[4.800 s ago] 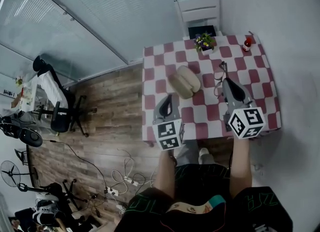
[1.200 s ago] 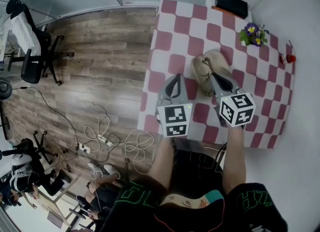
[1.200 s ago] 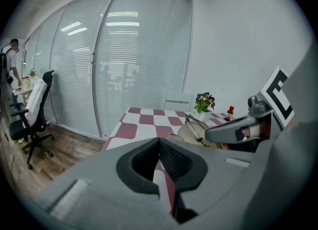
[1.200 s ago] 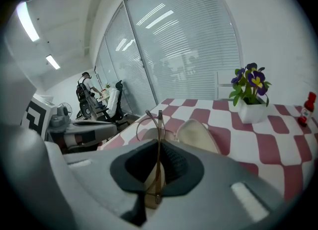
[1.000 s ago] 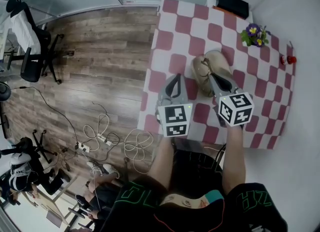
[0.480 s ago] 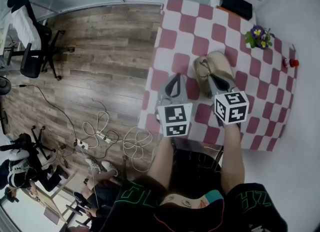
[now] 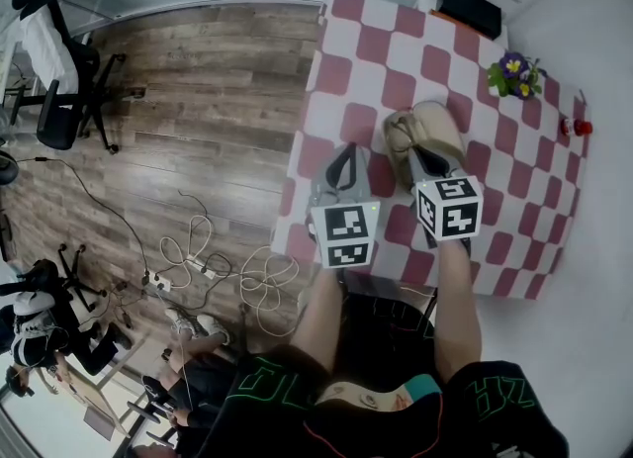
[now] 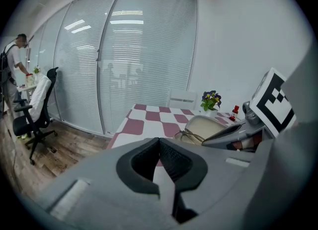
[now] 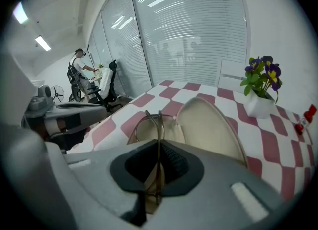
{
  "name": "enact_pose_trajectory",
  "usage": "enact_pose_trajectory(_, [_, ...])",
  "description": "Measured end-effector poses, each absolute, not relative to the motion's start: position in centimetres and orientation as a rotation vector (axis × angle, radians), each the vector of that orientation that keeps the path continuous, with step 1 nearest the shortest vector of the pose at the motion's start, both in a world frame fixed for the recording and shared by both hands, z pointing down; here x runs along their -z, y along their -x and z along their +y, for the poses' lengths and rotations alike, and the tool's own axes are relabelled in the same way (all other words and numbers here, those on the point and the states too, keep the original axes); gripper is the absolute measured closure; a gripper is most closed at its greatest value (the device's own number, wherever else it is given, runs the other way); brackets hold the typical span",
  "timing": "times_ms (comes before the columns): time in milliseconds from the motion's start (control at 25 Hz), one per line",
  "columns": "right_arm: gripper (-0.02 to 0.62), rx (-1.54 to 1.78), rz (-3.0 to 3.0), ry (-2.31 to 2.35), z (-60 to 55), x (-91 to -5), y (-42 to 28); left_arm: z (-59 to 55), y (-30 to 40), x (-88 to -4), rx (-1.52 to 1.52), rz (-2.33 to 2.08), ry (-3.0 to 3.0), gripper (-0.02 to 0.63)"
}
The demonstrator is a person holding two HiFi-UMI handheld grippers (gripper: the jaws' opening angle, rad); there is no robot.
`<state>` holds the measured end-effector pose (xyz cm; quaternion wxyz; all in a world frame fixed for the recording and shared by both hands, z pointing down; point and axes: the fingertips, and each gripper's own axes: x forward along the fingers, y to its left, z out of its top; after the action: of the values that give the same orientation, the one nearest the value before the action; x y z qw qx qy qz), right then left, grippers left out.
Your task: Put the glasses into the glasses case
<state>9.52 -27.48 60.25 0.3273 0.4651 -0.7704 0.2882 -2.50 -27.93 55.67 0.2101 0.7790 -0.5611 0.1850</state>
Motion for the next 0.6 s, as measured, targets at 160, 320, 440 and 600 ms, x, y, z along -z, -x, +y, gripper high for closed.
enact_pose_trajectory(160, [0.576,-0.751,-1.990,-1.215,-27.7,-60.7,-9.5,-28.2,2.6,-55.9,-0.508,-1.563,-2.158,0.598])
enact_pose_trajectory(320, [0.577,-0.752,-1.958,-1.210,-27.9,-61.2,-9.5,-28.4,2.7,-55.9,-0.504,-1.565,-2.152,0.598])
enact_pose_trajectory(440, [0.575,-0.752,-1.936,-1.210,-28.0,-61.3,-9.6,-28.5,2.8,-55.9,-0.504,-1.565,-2.151,0.598])
enact_pose_trajectory(600, [0.575,-0.751,-1.917,-1.212,-28.1,-61.4,-9.7,-28.6,2.9,-55.8,-0.506,-1.564,-2.149,0.598])
